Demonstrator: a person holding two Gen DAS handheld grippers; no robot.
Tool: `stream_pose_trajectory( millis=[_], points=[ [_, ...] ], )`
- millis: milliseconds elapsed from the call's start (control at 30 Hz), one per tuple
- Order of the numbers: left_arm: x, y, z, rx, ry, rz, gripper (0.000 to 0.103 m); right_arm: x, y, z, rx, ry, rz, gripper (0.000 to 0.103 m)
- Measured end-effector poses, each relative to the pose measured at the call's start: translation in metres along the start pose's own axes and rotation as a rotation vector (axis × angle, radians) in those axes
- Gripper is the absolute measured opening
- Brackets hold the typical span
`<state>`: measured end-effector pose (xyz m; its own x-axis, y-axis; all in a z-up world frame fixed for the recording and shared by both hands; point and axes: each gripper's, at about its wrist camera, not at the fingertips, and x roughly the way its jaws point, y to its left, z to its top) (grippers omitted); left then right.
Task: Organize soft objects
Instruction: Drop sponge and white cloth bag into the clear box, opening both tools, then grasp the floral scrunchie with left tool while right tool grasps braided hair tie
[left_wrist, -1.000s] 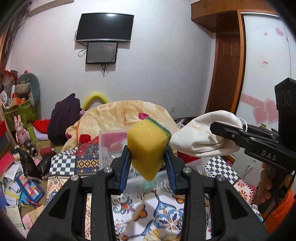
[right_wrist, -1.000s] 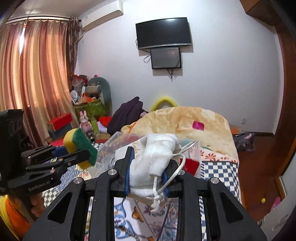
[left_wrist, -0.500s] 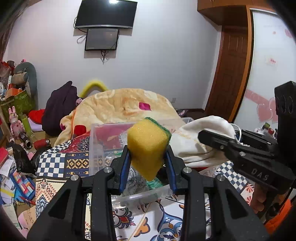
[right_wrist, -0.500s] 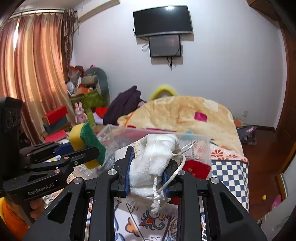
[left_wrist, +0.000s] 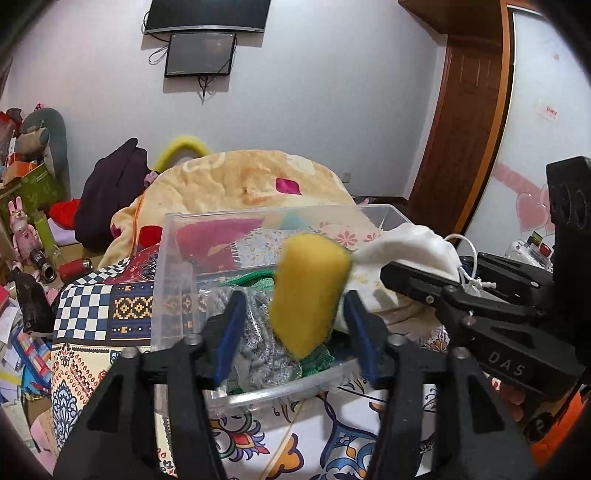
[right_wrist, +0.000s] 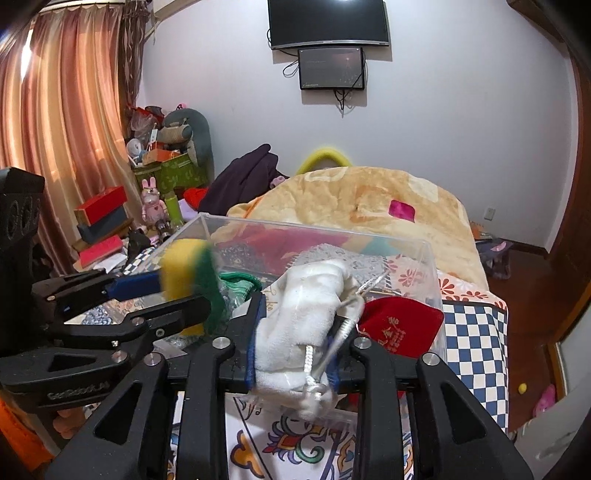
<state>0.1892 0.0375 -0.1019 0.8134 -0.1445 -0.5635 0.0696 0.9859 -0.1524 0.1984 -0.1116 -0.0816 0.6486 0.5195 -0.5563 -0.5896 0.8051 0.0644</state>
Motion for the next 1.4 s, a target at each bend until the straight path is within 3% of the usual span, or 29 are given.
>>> stream_pose_trajectory(
  millis=[133,267,433,567,800,933,1400],
  points=[
    [-0.005,0.002,0.0,-0.008,-0.008,0.0,0.066,-0.002,-0.002,-0.001,0.004,-0.003,-0.017,0.048],
    [-0.017,0.002,0.0,-0.01,-0.027,0.0,0.067,-0.009,-0.006,0.0,0.011,-0.006,-0.008,0.051],
    [-0.045,-0.003,-0.001,0.009,-0.094,0.002,0.076,-0.03,-0.006,0.002,0.004,-0.05,0.003,0.066],
    [-0.067,-0.009,-0.002,0.028,-0.137,0.003,0.078,-0.054,-0.002,0.0,-0.011,-0.1,-0.005,0.073],
    [-0.099,-0.014,-0.016,0.034,-0.169,0.007,0.095,-0.083,0.002,-0.012,0.0,-0.152,0.003,0.087],
    [-0.105,-0.014,-0.032,0.046,-0.135,0.019,0.099,-0.084,0.005,-0.028,0.009,-0.115,0.017,0.095],
    [-0.079,-0.006,-0.103,-0.011,0.099,0.03,0.1,-0.059,0.021,-0.093,0.046,0.103,0.084,0.095]
  ],
)
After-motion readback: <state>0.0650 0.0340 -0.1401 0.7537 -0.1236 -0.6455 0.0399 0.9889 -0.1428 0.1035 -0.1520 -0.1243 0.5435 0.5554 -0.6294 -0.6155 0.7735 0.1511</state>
